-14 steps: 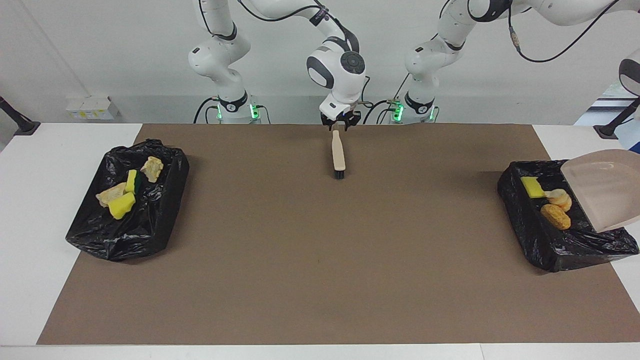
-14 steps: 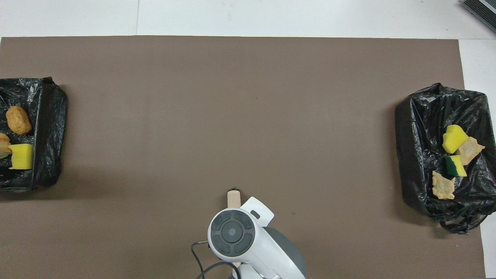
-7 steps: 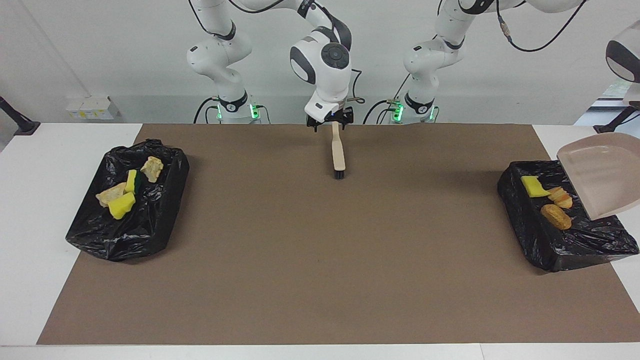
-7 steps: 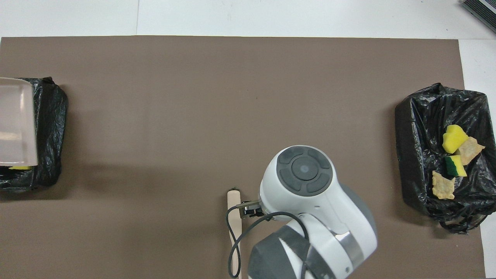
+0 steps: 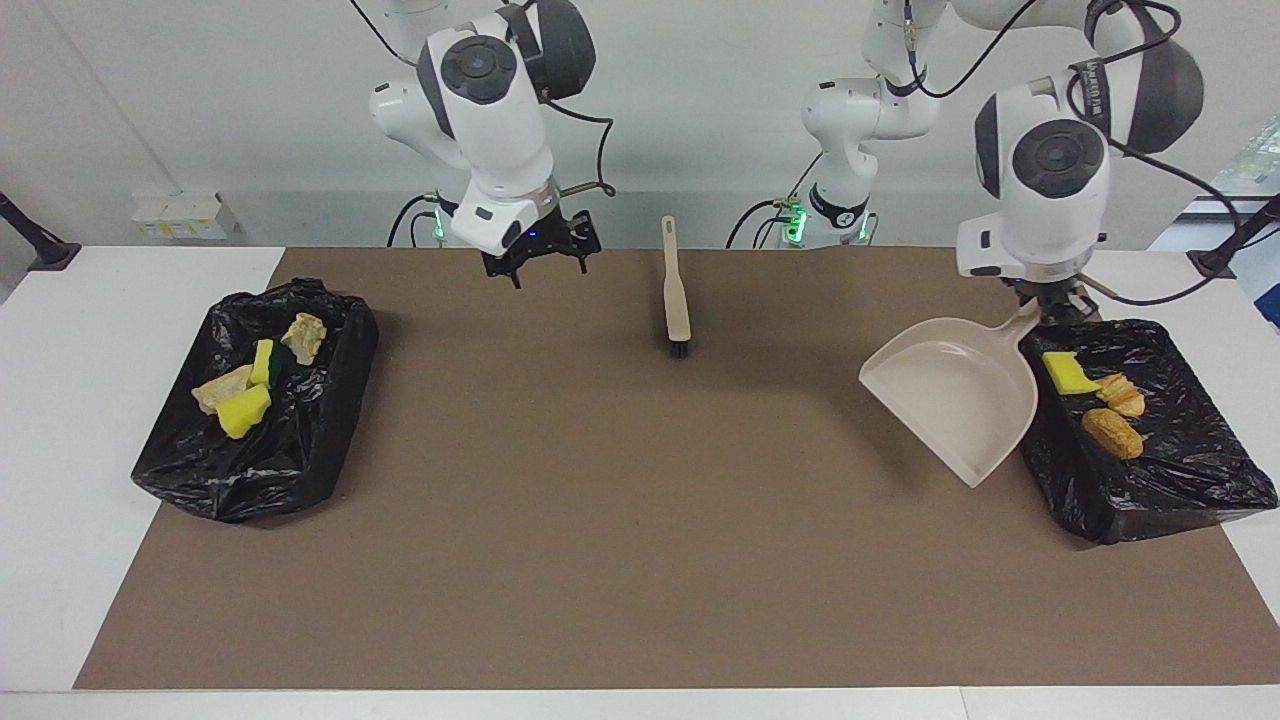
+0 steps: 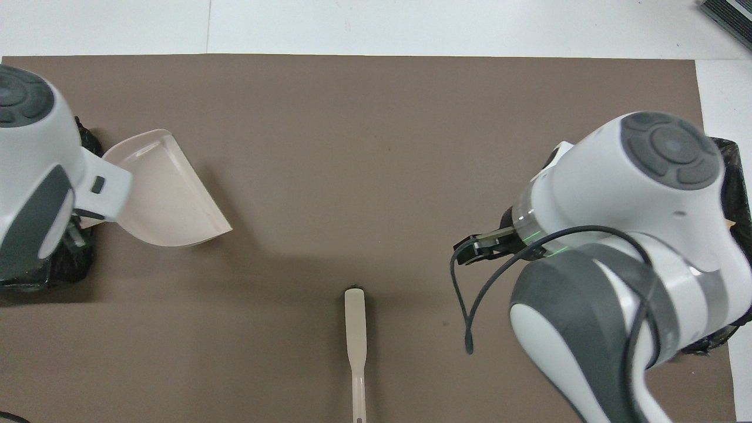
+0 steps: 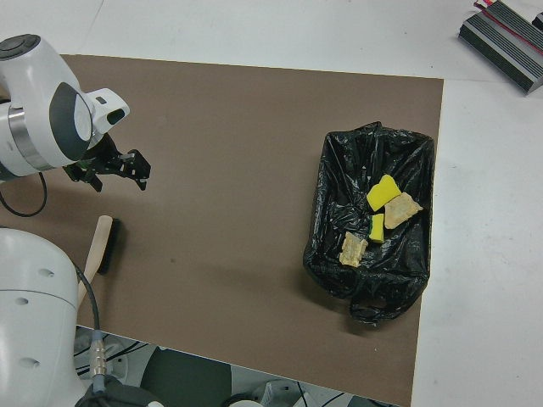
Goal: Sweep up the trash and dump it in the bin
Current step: 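Bring the empty dustpan back to the table center with the left gripper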
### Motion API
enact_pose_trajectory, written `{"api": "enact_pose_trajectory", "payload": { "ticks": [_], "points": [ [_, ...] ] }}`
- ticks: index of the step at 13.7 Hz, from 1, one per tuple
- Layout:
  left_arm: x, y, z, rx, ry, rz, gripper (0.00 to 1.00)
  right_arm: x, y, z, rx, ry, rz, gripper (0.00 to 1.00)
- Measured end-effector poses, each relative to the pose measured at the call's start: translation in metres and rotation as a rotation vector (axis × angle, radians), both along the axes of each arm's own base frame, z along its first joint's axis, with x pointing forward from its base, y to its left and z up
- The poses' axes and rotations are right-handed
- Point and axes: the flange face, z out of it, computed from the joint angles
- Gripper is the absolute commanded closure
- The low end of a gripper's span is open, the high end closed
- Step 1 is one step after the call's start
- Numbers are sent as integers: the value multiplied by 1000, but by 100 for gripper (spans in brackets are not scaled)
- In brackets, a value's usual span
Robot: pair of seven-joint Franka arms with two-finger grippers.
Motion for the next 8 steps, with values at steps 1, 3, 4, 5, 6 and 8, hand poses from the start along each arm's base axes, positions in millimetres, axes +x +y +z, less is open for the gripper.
{"api": "enact_pose_trajectory", "payload": {
  "ticks": [1, 3, 4, 5, 6, 8],
  "points": [
    [-7, -28, -9, -18, -12, 35, 100, 7, -18, 3, -5, -12, -2, 0],
    [-22, -82, -26, -46, -38, 126, 100, 18, -55, 4, -43, -34, 22, 0],
    [-30, -113, -38, -57, -56, 195, 100, 22, -75, 4, -58, -39, 40, 0],
    [-36, -140, -49, -73, -79, 262, 100, 26, -94, 4, -70, -42, 48, 0],
    [-40, -166, -59, -106, -108, 335, 100, 29, -114, 4, -82, -43, 47, 0],
    [-47, -210, -75, -168, -162, 463, 100, 33, -145, 8, -80, -50, 20, 0]
  ]
}}
